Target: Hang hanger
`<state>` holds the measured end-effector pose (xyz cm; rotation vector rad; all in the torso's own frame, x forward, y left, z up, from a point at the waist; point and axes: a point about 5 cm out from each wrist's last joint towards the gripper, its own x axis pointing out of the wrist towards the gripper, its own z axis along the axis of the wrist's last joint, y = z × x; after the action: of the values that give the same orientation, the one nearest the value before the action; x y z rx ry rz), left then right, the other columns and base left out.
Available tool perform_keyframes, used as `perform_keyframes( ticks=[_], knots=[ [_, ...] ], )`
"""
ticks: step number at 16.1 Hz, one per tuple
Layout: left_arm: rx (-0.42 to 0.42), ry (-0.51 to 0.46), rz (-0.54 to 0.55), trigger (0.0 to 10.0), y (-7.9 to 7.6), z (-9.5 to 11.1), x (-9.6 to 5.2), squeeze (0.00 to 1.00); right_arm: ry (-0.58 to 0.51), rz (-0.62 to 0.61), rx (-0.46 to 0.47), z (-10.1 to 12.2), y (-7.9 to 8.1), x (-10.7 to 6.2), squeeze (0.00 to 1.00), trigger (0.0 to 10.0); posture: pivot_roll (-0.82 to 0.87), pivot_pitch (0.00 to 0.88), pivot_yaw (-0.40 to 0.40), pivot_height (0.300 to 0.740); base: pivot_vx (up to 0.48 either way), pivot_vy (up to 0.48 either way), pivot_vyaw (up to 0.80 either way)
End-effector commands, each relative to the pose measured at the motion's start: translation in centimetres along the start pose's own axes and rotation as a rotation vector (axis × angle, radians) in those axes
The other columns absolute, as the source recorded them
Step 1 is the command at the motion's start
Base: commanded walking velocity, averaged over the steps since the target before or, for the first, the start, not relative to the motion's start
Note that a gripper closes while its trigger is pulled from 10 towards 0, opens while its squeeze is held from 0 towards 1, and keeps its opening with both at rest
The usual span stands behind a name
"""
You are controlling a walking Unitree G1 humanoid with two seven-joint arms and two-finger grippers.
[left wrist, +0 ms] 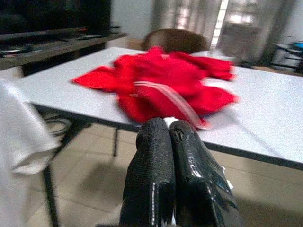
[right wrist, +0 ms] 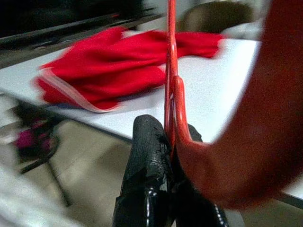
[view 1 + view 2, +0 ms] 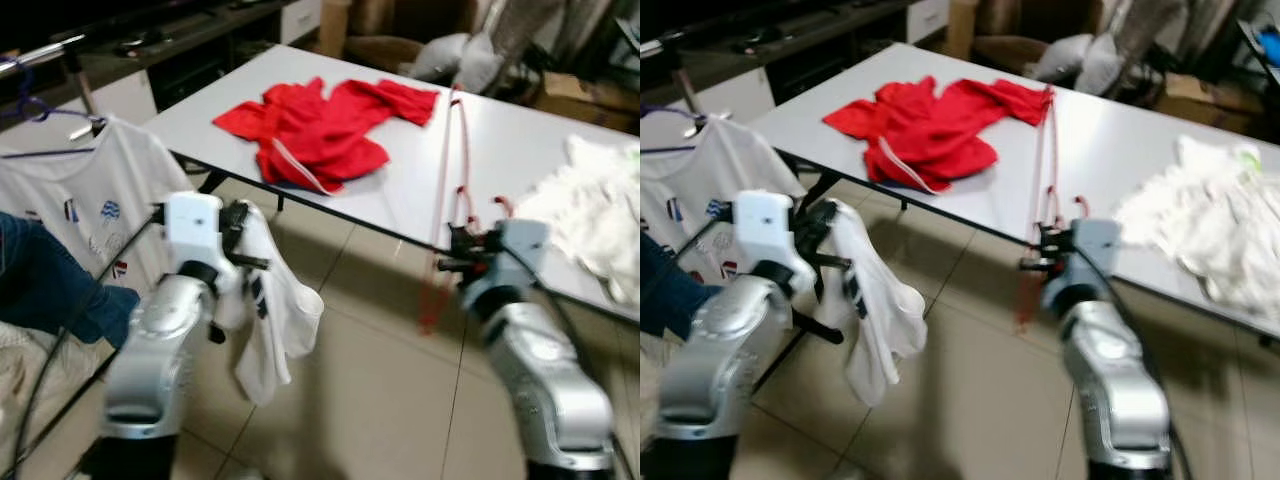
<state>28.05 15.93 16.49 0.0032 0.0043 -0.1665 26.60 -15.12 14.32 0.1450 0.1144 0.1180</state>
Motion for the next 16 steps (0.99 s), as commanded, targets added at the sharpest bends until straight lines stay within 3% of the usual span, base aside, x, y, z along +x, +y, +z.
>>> perform_keyframes(
  ticks=[1, 10, 13, 16],
  knots=[
    [0.001, -0.038, -0.011, 10.0, -0.37, 0.71, 0.28, 0.00, -0.011, -0.012, -0.009, 0.22, -0.57, -0.10, 0.00, 10.0, 0.11, 0.000, -0.070, 0.740, 0.319, 0.000, 0.00],
    [0.030, -0.048, -0.023, 10.0, -0.14, 1.12, 0.65, 0.00, -0.013, -0.015, 0.007, 0.04, -0.41, 0.13, 0.00, 10.0, 0.13, 0.000, -0.063, 0.740, 0.317, 0.000, 0.00],
    [0.033, -0.043, -0.027, 10.0, -0.11, 1.04, 0.52, 0.00, 0.001, -0.012, 0.005, -0.34, -0.41, -0.15, 0.00, 10.0, 0.13, 0.003, -0.060, 0.740, 0.319, 0.000, -0.75],
    [0.037, -0.042, -0.041, 10.0, -0.18, 1.10, 0.75, 0.00, -0.013, -0.021, 0.007, -0.31, -0.48, -0.10, 0.00, 10.0, 0.13, 0.000, -0.036, 0.740, 0.319, 0.000, 0.00]
  ],
)
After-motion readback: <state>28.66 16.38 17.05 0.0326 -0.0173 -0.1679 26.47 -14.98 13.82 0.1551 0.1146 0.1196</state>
